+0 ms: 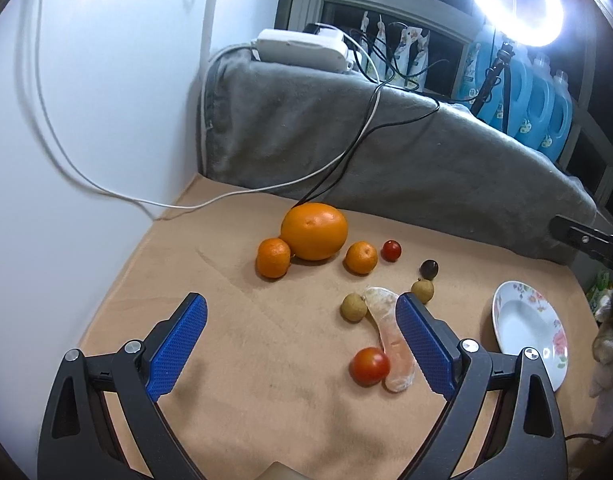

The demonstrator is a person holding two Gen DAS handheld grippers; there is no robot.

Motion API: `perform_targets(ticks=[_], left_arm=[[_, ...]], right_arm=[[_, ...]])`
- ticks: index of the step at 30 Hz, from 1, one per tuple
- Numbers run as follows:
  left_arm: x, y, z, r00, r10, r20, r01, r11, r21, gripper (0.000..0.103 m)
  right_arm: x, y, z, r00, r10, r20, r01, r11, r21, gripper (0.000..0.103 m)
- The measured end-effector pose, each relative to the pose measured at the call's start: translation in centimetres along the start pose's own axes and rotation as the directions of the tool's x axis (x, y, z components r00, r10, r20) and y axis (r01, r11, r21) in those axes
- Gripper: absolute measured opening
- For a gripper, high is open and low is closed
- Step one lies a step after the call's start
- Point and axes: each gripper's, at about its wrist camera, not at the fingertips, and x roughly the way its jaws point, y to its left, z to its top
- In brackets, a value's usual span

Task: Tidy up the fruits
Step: 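Move both grippers down toward the large orange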

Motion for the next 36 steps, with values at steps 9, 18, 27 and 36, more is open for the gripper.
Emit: perform_targets(ticks=[9, 18, 27, 36], left_arm=[[3.5, 1.6, 1.6, 0.995, -0.085, -0.056, 0.081, 0.994, -0.067, 0.087], [7.6, 1.9, 3.2, 0.985, -0.130, -0.110, 0.125, 0.991, -0.048, 0.073], [9.9, 0.9, 4.1, 0.978, -0.160, -0.137, 0.161, 0.987, -0.002, 0.069], [11.7, 1.1, 5.1, 0.972, -0.181, -0.150, 0.183, 0.983, 0.000, 0.069]], right_arm=[[5.7, 2.2, 1.6, 0.989, 0.084, -0.123, -0.084, 0.996, 0.001, 0.103], [11.6, 4.6, 3.4, 0.951, 0.223, -0.213, -0.204, 0.973, 0.105, 0.103], [17.4, 5.6, 4.3, 0.893, 0.357, -0.273, -0.288, 0.921, 0.262, 0.095], [21.4, 7.1, 4.3, 0.871, 0.387, -0.303, -0.294, 0.904, 0.309, 0.089]])
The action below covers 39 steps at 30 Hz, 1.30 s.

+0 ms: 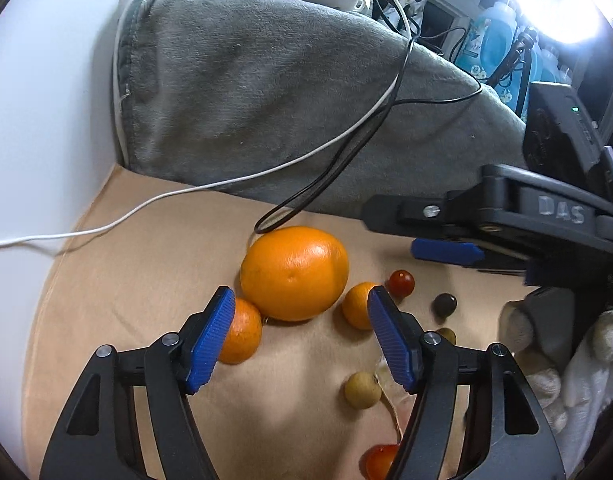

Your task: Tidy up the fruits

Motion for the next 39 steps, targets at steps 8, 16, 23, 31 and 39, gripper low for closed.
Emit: perform_targets(ticks=[8, 16, 23, 31, 39], left_arm=[[1.4, 1.0, 1.0, 1.000, -0.025, -0.017, 0.025, 1.000, 0.013, 0.069], [2.3, 0.9, 0.9, 0.999, -0.040, -0.037, 0.040, 0.999, 0.021, 0.069], [3.6, 0.8, 1.3, 0.998, -0.032, -0.048, 0.034, 0.998, 0.043, 0.068], [3.5, 0.8, 1.4, 0.999, -0.025, -0.043, 0.027, 0.999, 0.046, 0.063], [2.6, 0.0, 1.3, 0.999, -0.027, -0.030, 0.029, 0.998, 0.048, 0.062]], right_arm=[[3.3, -0.9, 0.9, 0.998, 0.040, -0.050, -0.037, 0.998, 0.054, 0.082], [5.2, -1.4, 1.1, 0.991, 0.091, -0.102, -0.084, 0.994, 0.075, 0.075], [6.9, -0.8, 0.7, 0.987, 0.108, -0.120, -0.100, 0.992, 0.074, 0.070], [7.8, -0.2, 0.5, 0.985, 0.124, -0.122, -0.114, 0.990, 0.088, 0.064], [6.4, 0.1, 0.1, 0.986, 0.118, -0.117, -0.107, 0.990, 0.096, 0.064]])
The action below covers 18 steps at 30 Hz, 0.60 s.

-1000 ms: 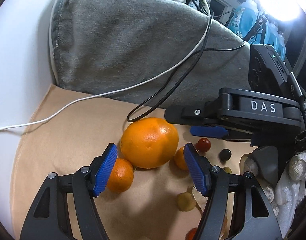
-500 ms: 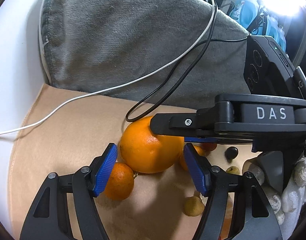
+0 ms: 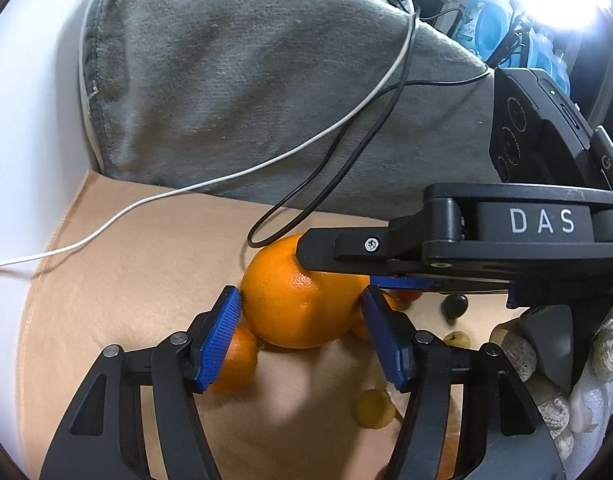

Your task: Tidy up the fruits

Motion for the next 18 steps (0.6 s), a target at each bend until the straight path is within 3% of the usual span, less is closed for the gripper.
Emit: perform_targets(ticks=[18], left_arm=[[-3.0, -4.7, -0.3, 0.998, -0.012, 0.055, 0.008, 0.998, 0.069, 0.062]], right_arm=[[-6.5, -0.5, -2.4, 0.999, 0.026, 0.038, -0.027, 0.999, 0.020, 0.064]])
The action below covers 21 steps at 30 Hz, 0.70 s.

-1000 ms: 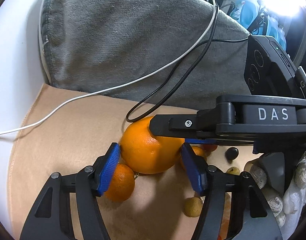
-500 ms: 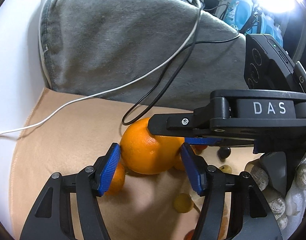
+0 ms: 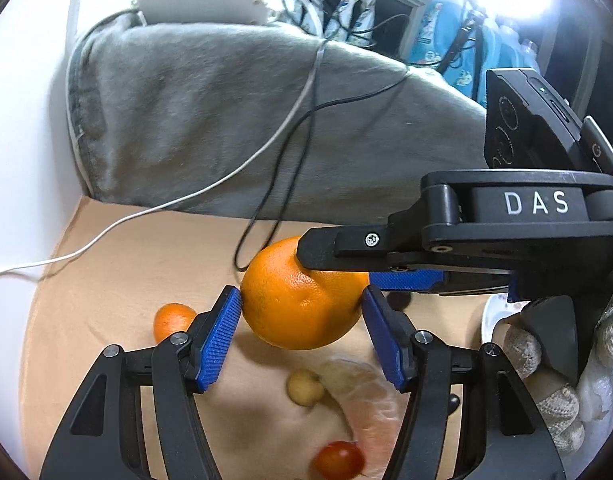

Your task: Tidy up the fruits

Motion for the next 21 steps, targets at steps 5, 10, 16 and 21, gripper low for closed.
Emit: perform_targets(ticks=[5, 10, 16, 21], left_arm=[[-0.3, -1.2, -0.3, 1.000, -0.007, 0.009, 0.007, 1.000, 0.014, 0.062], [-1.0, -2.5, -0.5, 1.000, -0.019, 0.019, 0.018, 0.999, 0.031, 0.062], [-1.0, -5.1, -1.2, 0.999, -0.039, 0.035, 0.038, 0.998, 0.050, 0.062], [-1.0, -7.7, -2.3, 0.997, -0.068, 0.032, 0.066, 0.995, 0.070, 0.062]], right_arm=[[-1.7, -0.7, -1.0, 1.000, 0.006, 0.019, -0.006, 1.000, 0.010, 0.064], [-3.9, -1.3, -2.1, 0.999, 0.009, 0.033, -0.009, 1.000, 0.012, 0.064], [-7.1, -2.3, -3.6, 0.999, 0.008, 0.049, -0.009, 1.000, 0.020, 0.064], [-9.1, -3.8, -5.2, 0.998, -0.001, 0.058, 0.000, 1.000, 0.026, 0.064]])
